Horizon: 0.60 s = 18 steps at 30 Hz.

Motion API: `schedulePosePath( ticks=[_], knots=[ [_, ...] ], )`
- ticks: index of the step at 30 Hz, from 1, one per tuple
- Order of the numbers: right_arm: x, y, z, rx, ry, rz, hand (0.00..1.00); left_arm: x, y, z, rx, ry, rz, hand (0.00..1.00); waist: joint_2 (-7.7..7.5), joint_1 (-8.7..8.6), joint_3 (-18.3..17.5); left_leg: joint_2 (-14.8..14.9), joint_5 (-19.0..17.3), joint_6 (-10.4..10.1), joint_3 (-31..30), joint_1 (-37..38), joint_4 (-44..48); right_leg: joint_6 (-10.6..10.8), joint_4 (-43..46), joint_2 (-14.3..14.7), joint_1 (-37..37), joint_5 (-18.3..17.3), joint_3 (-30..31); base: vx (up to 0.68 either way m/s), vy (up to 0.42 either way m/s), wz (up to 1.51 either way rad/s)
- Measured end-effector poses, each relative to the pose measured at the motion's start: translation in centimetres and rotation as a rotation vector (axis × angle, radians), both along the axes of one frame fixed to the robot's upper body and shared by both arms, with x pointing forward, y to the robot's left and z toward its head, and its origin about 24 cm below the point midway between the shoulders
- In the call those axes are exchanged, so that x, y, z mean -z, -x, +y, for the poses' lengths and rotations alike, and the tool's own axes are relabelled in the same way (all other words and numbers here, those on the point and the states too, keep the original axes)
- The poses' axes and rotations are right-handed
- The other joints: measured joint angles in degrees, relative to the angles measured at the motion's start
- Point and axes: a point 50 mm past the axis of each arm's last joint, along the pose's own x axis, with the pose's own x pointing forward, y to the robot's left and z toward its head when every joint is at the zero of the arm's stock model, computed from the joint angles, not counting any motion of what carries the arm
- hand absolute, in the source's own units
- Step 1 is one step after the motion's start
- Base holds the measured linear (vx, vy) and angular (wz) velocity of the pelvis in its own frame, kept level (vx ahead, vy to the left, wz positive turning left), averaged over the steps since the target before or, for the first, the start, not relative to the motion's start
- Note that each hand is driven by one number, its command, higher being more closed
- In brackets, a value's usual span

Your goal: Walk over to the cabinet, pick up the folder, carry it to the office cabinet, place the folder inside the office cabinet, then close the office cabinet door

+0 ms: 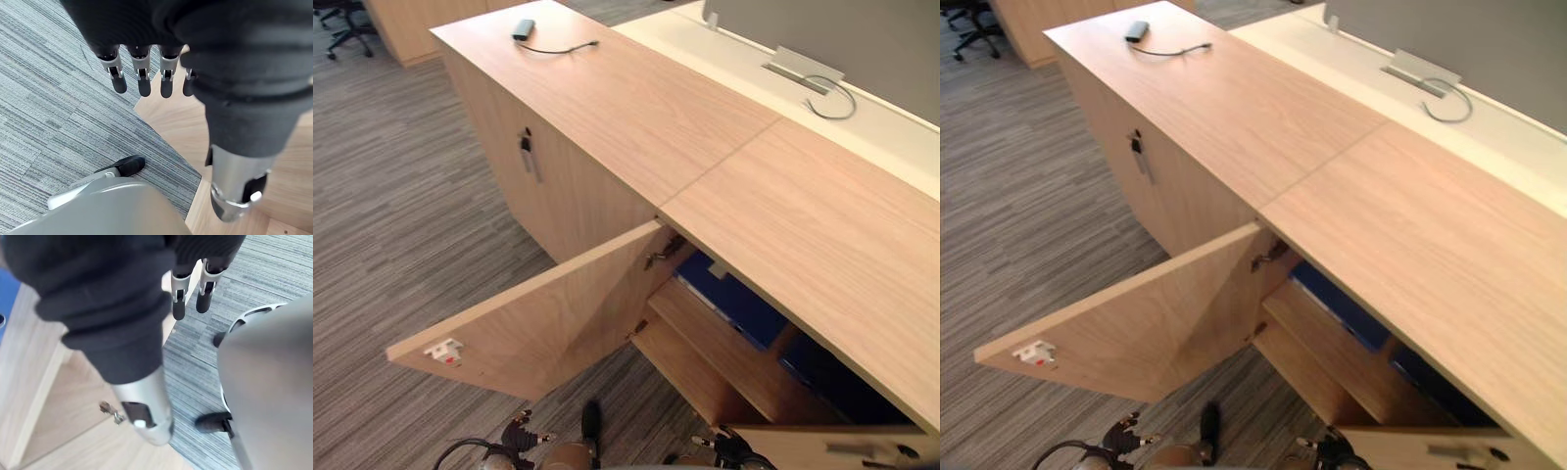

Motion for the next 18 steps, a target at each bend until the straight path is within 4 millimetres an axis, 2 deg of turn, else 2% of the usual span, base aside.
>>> schedulePosePath(
  ticks=[4, 8, 10, 12, 13, 15, 16, 17, 18],
  knots=[
    [0.0, -0.4, 0.6, -0.016, -0.014, -0.008, 0.0, 0.0, 0.0, -0.1, 0.097, -0.01, 0.025, 0.0, 0.13, -0.03, 0.15, -0.29, -0.31, 0.07, 0.11, 0.79, -0.28, 0.07, -0.34, -0.18, 0.92, 0.04, 0.14, 0.01, 0.014, -0.01],
    [-0.1, -0.7, 0.3, -0.035, -0.009, -0.013, 0.0, 0.1, 0.1, -0.1, 0.121, -0.013, 0.04, 0.0, 0.65, -0.05, 0.53, -0.37, -0.23, -0.07, -0.18, 0.59, 0.43, 0.57, -0.25, 0.07, 1.51, 0.12, -0.51, 0.0, -0.007, 0.09],
    [-0.2, -0.9, -0.4, -0.029, 0.004, -0.011, 0.0, 0.0, -0.4, -0.1, 0.129, -0.013, 0.028, 0.0, 0.91, -0.57, 1.12, -0.44, -0.16, -0.29, 0.54, -1.88, 3.27, 0.79, 0.74, -0.53, 1.43, 0.07, -3.22, -0.01, 0.0, 0.53],
    [-0.5, -1.1, -1.9, 0.006, 0.031, -0.014, 0.0, -0.1, -0.5, 0.0, 0.11, 0.007, 0.02, 0.0, 1.67, -0.37, 1.9, 1.67, -5.57, 0.42, 8.57, -5.23, 9.19, 0.79, 2.14, -0.79, 1.36, 0.08, -5.05, -0.09, 0.046, 0.36],
    [-0.6, -1.2, -2.4, 0.02, 0.04, -0.02, 0.0, -0.1, -0.4, 0.0, 0.107, 0.01, 0.024, 0.0, 1.96, -0.29, 2.05, 2.27, -6.07, 0.25, 10.05, -5.4, 10.31, 0.79, 2.72, -0.8, 1.39, 0.08, -5.25, -0.09, 0.028, 0.15],
    [-1.2, -1.6, -4.8, 0.067, 0.081, -0.039, 0.0, 0.1, 0.1, -0.3, 0.086, 0.038, 0.039, 0.0, 4.65, -0.66, 2.2, 2.48, -6.7, 0.97, 10.09, -5.92, 10.69, 0.03, 5.65, -0.68, -0.1, -0.65, -5.68, -0.07, 0.028, 0.2],
    [-1.6, -1.5, -6.3, 0.107, 0.109, -0.051, 0.0, 0.1, 0.1, -0.2, 0.057, 0.057, 0.04, 0.0, 5.28, -1.9, 1.65, 1.98, -9.82, -0.51, 13.22, -5.76, 7.39, -1.69, 3.67, -0.56, -1.45, -1.11, -5.51, -0.07, 0.063, 0.43],
    [-1.9, -1.7, -6.9, 0.14, 0.114, -0.07, 0.0, 0.0, -0.2, 0.4, 0.033, 0.057, 0.033, 0.0, 2.85, -2.9, 1.41, 1.94, -12.19, 1.53, 17.93, -7.77, 14.46, -0.14, 2.78, -4.82, -2.9, 0.34, -6.13, -0.03, 0.086, 0.25],
    [-2.5, -2.3, -8.3, 0.192, 0.135, -0.098, 0.0, 0.1, 0.4, 1.0, -0.013, 0.061, 0.047, 0.0, 3.92, -2.67, 1.97, 6.04, -14.84, 1.07, 18.95, -10.37, 25.97, 0.75, 5.96, -7.23, -5.5, 0.81, -5.77, 0.05, 0.069, 0.09]
  ],
)
